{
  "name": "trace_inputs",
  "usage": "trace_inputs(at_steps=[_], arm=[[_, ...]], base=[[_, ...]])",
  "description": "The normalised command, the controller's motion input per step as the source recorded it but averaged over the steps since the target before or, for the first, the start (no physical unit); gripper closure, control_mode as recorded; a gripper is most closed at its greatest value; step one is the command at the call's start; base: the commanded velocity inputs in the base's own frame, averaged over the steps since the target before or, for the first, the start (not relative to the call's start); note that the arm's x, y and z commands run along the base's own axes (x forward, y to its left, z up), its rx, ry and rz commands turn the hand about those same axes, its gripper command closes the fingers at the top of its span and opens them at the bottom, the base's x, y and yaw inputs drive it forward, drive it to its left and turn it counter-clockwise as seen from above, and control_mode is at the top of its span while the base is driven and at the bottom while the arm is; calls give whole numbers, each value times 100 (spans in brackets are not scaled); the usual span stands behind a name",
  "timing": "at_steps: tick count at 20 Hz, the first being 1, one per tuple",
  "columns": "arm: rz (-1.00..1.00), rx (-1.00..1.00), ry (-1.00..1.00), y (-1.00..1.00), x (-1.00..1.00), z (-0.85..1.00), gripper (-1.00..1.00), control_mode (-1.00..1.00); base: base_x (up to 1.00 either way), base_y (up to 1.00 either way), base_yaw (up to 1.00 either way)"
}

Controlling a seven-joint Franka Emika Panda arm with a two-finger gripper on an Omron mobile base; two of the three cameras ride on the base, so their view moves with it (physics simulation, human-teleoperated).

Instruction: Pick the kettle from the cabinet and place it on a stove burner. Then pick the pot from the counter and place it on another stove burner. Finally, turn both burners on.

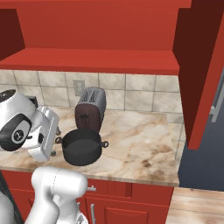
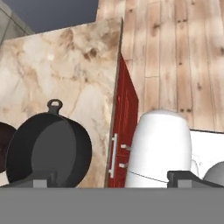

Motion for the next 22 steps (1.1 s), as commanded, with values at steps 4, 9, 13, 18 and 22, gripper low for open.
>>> trace_inputs(at_steps=[4, 9, 13, 18, 22], arm=[[21, 6, 6, -8, 23, -33, -100, -100], [20, 0, 11, -5, 16, -38, -100, -100], [19, 0, 12, -11, 14, -36, -100, -100], [11, 2, 6, -12, 7, -13, -100, -100], [7, 4, 0, -8, 10, -5, -100, -100]], base=[[0, 0, 0], [0, 0, 0], [0, 0, 0], [0, 0, 0], [0, 0, 0]])
